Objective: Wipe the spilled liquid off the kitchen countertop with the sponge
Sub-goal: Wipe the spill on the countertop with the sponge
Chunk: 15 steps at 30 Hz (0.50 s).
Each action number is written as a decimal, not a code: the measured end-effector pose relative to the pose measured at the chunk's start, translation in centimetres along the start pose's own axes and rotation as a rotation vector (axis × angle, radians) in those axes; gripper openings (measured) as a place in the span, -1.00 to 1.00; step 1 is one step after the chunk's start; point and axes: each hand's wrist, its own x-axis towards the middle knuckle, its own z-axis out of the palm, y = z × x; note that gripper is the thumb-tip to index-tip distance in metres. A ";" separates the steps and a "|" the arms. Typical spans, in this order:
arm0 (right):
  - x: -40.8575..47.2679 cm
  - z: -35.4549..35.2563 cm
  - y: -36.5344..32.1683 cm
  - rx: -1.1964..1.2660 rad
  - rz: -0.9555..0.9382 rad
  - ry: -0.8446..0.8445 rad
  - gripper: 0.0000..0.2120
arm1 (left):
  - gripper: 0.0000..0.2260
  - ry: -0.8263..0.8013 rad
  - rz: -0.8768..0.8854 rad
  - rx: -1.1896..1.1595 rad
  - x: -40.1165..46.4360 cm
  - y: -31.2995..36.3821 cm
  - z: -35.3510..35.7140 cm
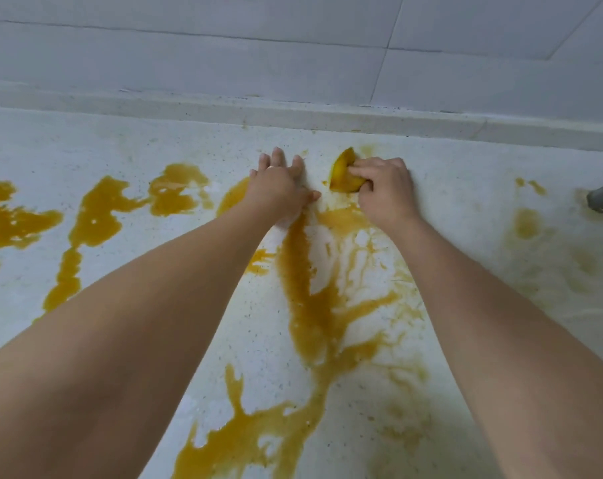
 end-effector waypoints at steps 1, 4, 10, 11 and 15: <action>-1.2 0.5 -0.5 0.029 -0.020 0.002 -0.65 | -0.34 -0.006 0.006 -0.003 0.0 0.0 -0.1; -5.2 1.1 -1.8 0.091 -0.052 -0.007 -0.74 | -0.35 -0.035 0.020 -0.028 -0.5 -0.4 -0.1; -7.3 0.4 -1.5 0.072 0.035 0.026 -0.69 | -0.42 0.006 0.058 -0.051 -4.4 -1.9 0.5; -7.5 0.6 -1.8 0.052 0.081 0.061 -0.69 | -0.43 0.006 0.063 -0.049 -5.0 -2.0 0.6; -10.4 2.3 -4.6 0.048 -0.010 0.022 -0.78 | -0.44 -0.028 0.055 -0.051 -6.8 -2.6 1.9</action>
